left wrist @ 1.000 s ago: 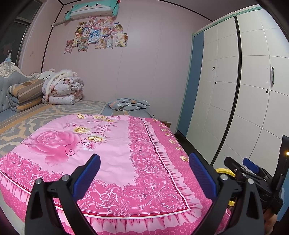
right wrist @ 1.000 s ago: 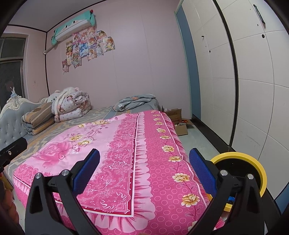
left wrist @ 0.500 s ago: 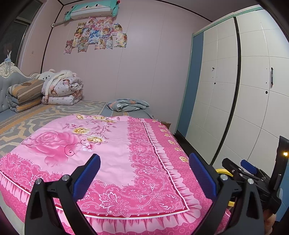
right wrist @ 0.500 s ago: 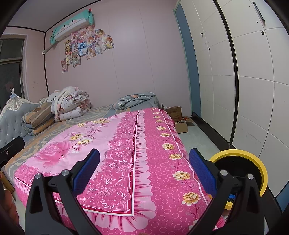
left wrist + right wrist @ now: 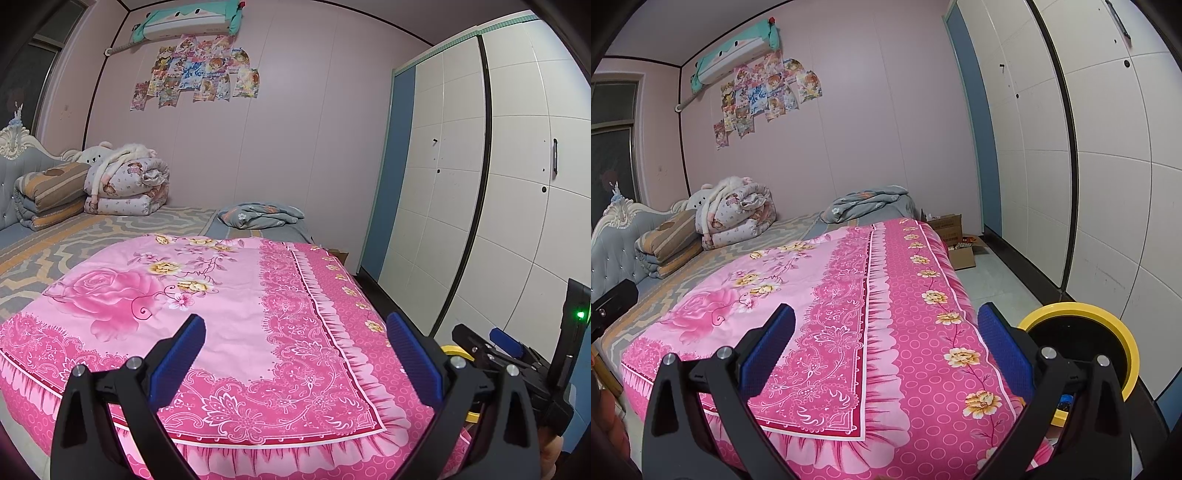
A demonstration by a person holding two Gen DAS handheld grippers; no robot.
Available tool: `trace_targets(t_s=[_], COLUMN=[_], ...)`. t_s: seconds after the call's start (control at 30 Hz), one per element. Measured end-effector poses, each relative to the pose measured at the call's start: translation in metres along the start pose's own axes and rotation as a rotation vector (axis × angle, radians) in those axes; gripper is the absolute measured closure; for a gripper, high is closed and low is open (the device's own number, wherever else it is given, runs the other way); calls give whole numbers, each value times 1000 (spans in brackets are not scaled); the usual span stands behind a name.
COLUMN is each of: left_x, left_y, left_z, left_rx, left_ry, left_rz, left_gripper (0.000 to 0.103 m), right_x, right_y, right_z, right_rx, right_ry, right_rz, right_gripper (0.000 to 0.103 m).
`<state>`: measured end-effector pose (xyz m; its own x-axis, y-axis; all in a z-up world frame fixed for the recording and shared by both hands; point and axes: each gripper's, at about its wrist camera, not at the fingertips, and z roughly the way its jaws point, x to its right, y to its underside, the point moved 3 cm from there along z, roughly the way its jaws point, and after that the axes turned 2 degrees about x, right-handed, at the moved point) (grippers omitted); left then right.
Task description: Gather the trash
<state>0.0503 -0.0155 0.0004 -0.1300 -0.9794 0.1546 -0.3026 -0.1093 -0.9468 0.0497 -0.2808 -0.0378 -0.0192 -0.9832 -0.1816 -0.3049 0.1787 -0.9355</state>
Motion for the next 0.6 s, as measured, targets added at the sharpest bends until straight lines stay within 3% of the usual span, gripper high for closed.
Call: trace_targets(t_s=[0.6], left_x=[0], left_y=[-2], left_z=[0], left_rx=[-7], left_ry=[9], left_rz=[0], left_gripper=[8], right_x=[1], right_y=[4], right_z=[5], right_rx=[-23], right_ry=[3], right_rz=[22], right_gripper=[8])
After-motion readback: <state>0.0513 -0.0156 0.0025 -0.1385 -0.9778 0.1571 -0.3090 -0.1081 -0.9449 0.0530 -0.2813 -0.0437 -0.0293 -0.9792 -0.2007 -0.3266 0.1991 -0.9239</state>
